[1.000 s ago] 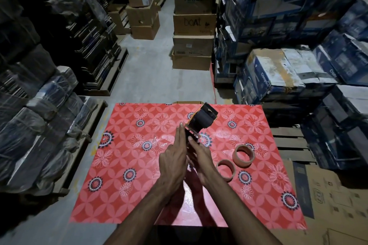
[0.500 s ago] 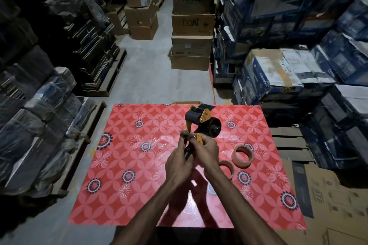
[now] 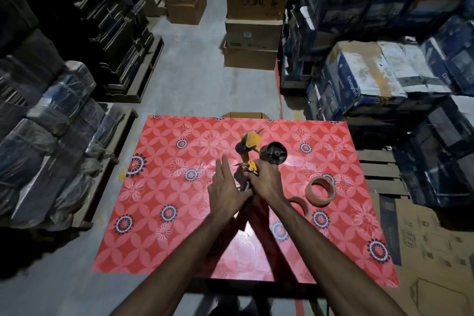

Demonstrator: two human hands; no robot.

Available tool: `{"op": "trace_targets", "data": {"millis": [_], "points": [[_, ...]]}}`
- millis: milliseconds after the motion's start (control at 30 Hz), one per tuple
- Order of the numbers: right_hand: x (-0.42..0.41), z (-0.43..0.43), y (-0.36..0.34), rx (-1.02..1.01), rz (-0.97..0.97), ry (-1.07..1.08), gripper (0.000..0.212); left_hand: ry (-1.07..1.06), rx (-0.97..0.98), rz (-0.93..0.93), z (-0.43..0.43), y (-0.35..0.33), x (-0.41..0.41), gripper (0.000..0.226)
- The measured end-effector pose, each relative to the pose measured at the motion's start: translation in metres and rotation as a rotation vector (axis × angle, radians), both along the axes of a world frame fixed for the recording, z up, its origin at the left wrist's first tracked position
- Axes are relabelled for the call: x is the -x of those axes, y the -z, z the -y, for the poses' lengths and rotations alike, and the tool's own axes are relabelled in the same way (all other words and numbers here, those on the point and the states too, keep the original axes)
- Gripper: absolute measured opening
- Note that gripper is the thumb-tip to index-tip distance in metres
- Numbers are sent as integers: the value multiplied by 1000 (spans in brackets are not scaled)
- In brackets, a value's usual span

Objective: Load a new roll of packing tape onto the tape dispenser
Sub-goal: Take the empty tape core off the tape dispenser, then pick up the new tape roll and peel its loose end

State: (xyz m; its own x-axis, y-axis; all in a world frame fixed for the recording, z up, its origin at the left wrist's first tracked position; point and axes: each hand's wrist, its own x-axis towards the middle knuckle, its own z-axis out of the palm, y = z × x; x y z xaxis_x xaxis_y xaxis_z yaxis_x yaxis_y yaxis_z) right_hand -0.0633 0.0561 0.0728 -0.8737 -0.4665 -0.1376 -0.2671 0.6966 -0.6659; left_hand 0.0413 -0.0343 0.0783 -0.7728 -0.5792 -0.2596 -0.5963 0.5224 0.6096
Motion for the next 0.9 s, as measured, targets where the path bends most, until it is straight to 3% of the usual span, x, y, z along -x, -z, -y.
{"op": "trace_targets", "data": {"millis": [67, 200, 367, 533, 667, 900], "points": [[3, 3, 18, -54, 4, -44, 19, 96, 136, -5, 12, 11, 3, 131], [-3, 4, 49, -172, -9, -90, 36, 419, 304, 180, 34, 39, 9, 122], [-11, 2, 70, -242, 1, -165, 15, 677, 385, 306, 42, 69, 9, 115], [-25, -4, 87, -143, 10, -172, 29, 726, 370, 334, 43, 87, 8, 112], [-25, -3, 104, -268, -24, -194, 55, 727, 358, 338, 44, 88, 7, 108], [-26, -8, 103, -268, -12, -176, 60, 686, 308, 332, 44, 72, 8, 100]]}}
